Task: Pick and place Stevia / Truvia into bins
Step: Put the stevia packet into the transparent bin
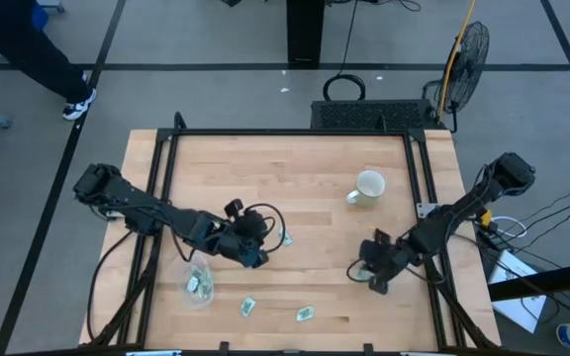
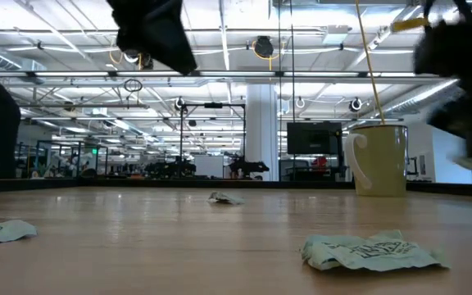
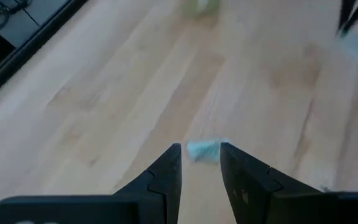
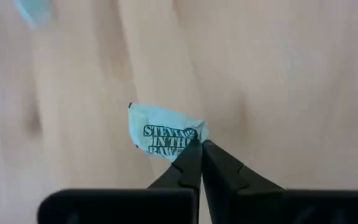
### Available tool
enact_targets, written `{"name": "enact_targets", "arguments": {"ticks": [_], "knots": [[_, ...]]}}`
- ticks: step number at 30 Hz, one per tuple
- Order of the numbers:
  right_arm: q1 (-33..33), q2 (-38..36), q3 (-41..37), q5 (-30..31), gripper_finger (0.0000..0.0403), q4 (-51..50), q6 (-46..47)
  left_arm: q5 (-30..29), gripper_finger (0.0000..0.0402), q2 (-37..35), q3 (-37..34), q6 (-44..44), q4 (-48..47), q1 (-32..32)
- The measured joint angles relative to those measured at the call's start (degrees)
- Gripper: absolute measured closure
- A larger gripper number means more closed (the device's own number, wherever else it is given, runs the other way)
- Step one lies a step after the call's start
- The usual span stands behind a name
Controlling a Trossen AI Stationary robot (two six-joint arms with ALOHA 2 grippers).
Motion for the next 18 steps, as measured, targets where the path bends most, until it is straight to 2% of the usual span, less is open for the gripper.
{"name": "enact_targets", "arguments": {"ticks": [3, 6, 8, 11, 13, 18], "knots": [[-2.93, 0.03, 0.06, 7.83, 0.0401, 8.02, -14.75, 1.87, 0.0284, 0.0, 0.0, -0.12, 5.02, 0.88], [-6.45, 0.47, 0.06, 16.22, 0.0402, 18.87, -28.33, 6.46, 0.0284, 0.0, 0.0, 1.33, 9.48, 2.2], [-8.64, 0.5, 0.06, 19.66, 0.0402, 25.84, -37.28, 9.05, 0.0284, 0.0, 0.0, 1.43, 11.66, 3.15], [-11.8, 0.91, 0.06, 19.94, 0.0402, 34.56, -49.76, 9.39, 0.0284, 0.0, 0.0, 1.49, 13.5, 4.4], [-13.91, 1.24, 0.06, 19.91, 0.0402, 38.72, -54.97, 9.38, 0.0284, 0.0, -0.01, 2.4, 13.96, 5.47], [-19.02, 3.13, 0.06, 18.3, 0.0402, 42.72, -59.81, 9.22, 0.0284, 0.0, -0.02, 9.22, 16.48, 8.1]]}}
